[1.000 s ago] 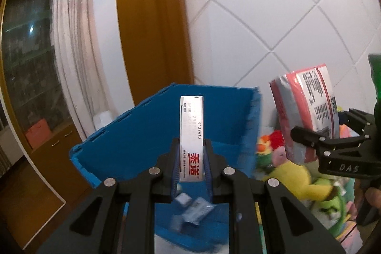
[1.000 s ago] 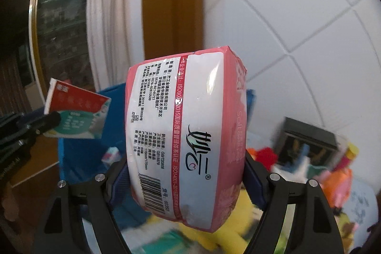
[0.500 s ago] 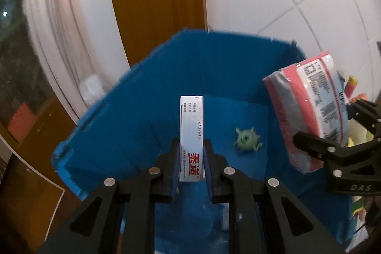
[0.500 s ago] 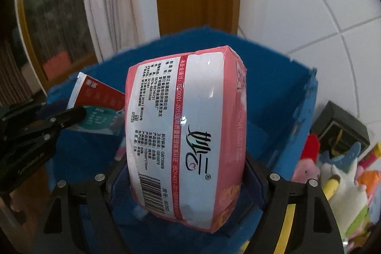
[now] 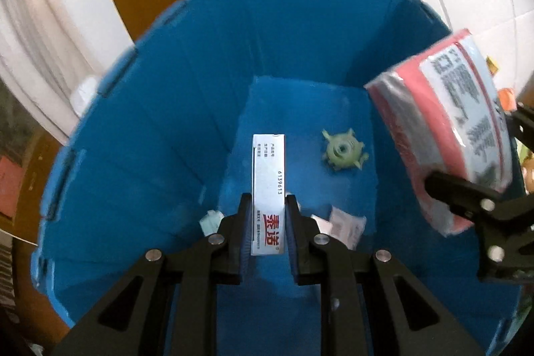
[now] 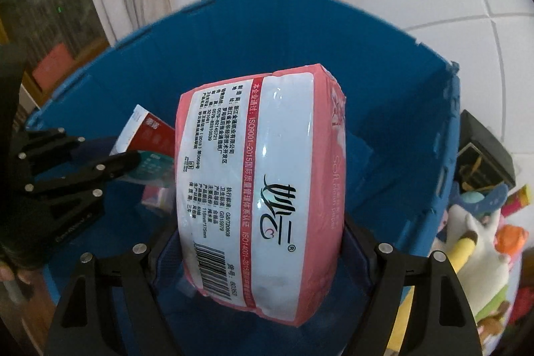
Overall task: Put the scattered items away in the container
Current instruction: 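Open both tools to drop the box and tissue pack into the crate, then move both tools back over the toy pile on the table, then grasp the slim white-green medicine box with the right tool while the left tool reaches toward the pink pig plush, then close the left tool on the pink pig plush while the right tool holds the box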
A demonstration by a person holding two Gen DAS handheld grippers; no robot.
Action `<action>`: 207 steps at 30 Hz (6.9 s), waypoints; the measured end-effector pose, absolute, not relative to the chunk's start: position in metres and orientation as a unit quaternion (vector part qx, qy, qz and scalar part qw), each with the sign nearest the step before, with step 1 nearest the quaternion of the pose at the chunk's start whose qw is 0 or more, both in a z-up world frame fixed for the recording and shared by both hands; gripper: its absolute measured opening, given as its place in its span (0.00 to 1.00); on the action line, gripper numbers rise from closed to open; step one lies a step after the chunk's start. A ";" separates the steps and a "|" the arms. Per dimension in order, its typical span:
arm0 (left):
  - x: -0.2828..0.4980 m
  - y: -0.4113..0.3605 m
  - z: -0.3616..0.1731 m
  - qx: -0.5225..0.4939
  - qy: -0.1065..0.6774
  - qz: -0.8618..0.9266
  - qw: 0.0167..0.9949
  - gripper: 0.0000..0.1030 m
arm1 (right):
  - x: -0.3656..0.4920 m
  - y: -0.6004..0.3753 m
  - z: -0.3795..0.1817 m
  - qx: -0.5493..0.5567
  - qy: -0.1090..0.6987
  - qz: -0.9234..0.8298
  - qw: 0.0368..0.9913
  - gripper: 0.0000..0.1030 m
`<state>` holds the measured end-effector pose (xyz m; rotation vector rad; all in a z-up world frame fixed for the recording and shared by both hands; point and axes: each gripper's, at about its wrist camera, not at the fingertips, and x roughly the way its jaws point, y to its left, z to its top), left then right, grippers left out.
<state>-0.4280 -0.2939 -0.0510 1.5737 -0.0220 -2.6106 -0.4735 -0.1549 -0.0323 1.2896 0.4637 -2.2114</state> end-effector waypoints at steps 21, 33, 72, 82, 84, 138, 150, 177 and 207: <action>-0.438 -0.299 -0.059 0.551 -0.026 -0.832 0.053 0.59 | -0.486 -0.170 -0.047 0.514 0.218 -0.796 0.234 0.92; -0.430 -0.295 -0.058 0.549 -0.027 -0.834 0.056 0.59 | -0.480 -0.166 -0.042 0.507 0.216 -0.800 0.238 0.94; -0.249 -0.009 0.027 0.342 -0.045 -0.938 0.031 0.67 | -0.306 0.186 0.007 0.390 0.026 -0.904 0.171 1.00; -0.246 0.093 -0.030 0.407 -0.057 -0.911 -0.008 0.67 | -0.275 0.303 -0.049 0.439 0.037 -0.893 0.091 1.00; -0.249 0.106 -0.037 0.414 -0.059 -0.908 -0.017 0.67 | -0.274 0.319 -0.056 0.445 0.030 -0.891 0.080 1.00; -0.292 0.319 -0.189 0.537 0.014 -0.843 0.026 0.67 | -0.320 0.617 -0.252 0.598 -0.057 -0.798 0.052 0.32; -0.307 0.338 -0.189 0.541 0.026 -0.840 0.026 0.67 | -0.302 0.595 -0.236 0.573 0.060 -0.814 0.066 0.19; -0.424 0.416 -0.222 0.534 0.052 -0.844 0.011 0.81 | -0.311 0.656 -0.272 0.607 -0.015 -0.791 0.079 0.24; -0.346 0.384 -0.182 0.498 -0.021 -0.866 -0.022 0.34 | -0.288 0.661 -0.254 0.587 -0.010 -0.808 0.059 0.20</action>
